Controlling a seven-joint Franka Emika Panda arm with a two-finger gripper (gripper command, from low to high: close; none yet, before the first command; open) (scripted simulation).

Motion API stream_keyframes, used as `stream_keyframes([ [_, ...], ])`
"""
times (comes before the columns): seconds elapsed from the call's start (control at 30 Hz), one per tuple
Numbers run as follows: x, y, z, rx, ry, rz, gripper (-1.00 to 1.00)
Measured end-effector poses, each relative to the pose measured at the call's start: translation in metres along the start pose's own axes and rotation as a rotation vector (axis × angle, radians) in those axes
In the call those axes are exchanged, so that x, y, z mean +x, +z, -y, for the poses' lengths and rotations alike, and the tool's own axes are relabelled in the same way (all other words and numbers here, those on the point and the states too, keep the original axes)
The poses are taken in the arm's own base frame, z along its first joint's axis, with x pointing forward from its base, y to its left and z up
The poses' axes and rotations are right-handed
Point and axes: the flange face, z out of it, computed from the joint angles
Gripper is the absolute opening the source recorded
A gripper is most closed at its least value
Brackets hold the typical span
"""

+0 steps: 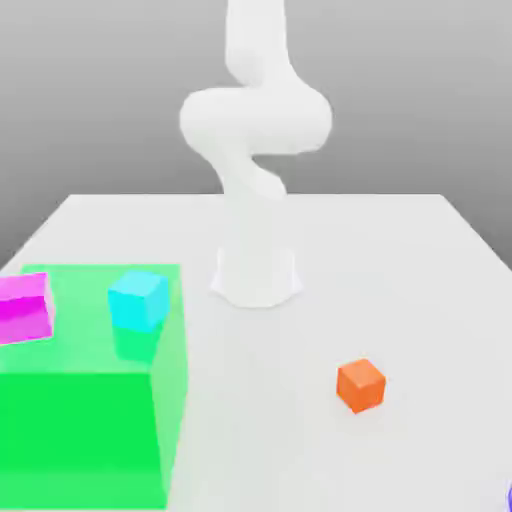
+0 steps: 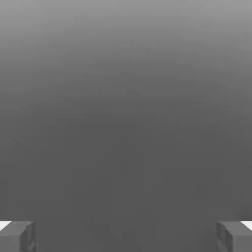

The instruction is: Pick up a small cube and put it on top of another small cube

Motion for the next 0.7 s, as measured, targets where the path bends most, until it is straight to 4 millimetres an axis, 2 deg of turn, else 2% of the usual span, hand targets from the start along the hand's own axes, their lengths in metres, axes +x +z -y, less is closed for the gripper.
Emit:
stream_keyframes([
  [0.17, -0.018, 0.08, 0.032, -0.037, -0.173, 0.12, 0.0],
  [0.37, -0.062, 0.173, 0.064, -0.069, -0.379, 0.261, 0.0],
  [0.53, -0.114, 0.248, 0.083, -0.088, -0.556, 0.378, 0.0],
  [0.7, -0.186, 0.316, 0.095, -0.094, -0.745, 0.499, 0.0],
])
